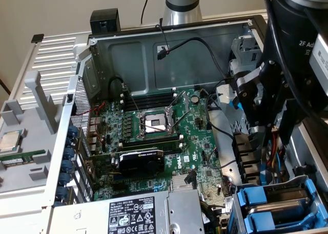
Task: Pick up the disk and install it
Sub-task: 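Insert the first disk wire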
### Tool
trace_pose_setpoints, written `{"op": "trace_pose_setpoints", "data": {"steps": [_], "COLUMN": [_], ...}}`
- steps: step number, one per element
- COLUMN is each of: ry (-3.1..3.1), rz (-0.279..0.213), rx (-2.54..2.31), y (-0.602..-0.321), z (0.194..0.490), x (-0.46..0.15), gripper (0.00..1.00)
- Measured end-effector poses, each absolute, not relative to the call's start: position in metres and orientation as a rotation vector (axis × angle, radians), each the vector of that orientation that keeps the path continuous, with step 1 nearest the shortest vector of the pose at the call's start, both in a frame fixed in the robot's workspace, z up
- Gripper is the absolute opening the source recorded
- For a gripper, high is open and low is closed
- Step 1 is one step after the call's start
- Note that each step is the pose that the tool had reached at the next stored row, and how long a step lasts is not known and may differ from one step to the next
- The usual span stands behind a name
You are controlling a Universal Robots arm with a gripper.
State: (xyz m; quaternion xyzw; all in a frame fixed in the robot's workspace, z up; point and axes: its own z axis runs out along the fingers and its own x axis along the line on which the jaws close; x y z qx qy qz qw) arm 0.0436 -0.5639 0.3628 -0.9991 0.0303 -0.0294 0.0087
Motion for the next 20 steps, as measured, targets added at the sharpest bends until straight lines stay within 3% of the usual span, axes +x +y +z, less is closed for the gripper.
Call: {"op": "trace_pose_setpoints", "data": {"steps": [20], "ry": [0.21], "rz": [-0.088], "rx": [-3.099], "y": [-0.5615], "z": [0.3652], "x": [0.0512], "gripper": [0.35]}}
